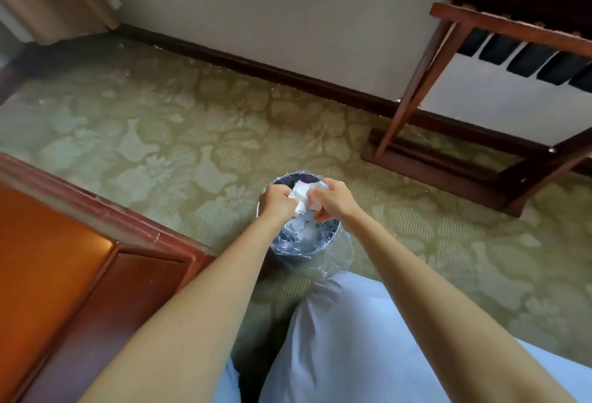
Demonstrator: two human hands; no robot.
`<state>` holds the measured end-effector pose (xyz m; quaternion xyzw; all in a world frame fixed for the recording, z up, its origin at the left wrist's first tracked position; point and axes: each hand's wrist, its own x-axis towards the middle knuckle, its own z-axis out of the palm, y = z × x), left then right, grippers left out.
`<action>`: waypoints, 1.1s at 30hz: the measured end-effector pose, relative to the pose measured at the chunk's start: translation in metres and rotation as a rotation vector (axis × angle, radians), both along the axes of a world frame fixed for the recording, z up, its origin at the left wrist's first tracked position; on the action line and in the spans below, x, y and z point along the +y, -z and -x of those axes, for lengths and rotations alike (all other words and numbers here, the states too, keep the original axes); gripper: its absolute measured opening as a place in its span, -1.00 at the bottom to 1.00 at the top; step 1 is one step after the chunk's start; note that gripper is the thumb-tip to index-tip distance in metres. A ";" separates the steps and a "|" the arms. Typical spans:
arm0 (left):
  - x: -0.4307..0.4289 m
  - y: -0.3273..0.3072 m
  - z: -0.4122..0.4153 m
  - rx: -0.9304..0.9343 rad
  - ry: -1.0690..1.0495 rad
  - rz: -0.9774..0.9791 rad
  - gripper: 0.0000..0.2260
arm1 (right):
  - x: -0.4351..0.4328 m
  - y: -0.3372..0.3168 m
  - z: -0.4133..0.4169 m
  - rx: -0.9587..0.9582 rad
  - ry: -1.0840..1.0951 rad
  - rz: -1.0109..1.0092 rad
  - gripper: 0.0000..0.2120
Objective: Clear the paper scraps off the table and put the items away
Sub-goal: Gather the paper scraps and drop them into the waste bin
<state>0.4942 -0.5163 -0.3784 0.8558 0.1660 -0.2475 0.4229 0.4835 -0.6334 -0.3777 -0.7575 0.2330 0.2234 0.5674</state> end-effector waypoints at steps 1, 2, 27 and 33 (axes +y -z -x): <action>-0.001 0.012 -0.004 0.031 -0.012 0.008 -0.71 | -0.001 0.012 -0.005 0.017 0.004 -0.007 -0.96; -0.001 0.023 -0.007 0.056 -0.022 0.011 -0.69 | -0.002 0.022 -0.009 0.035 0.003 -0.008 -0.96; -0.016 0.042 -0.006 0.183 -0.247 0.096 -0.70 | 0.003 0.072 -0.015 0.230 0.032 0.259 -0.79; -0.017 -0.076 0.009 -0.178 -0.095 0.058 -0.68 | 0.013 -0.058 0.005 -0.149 0.014 0.462 -0.66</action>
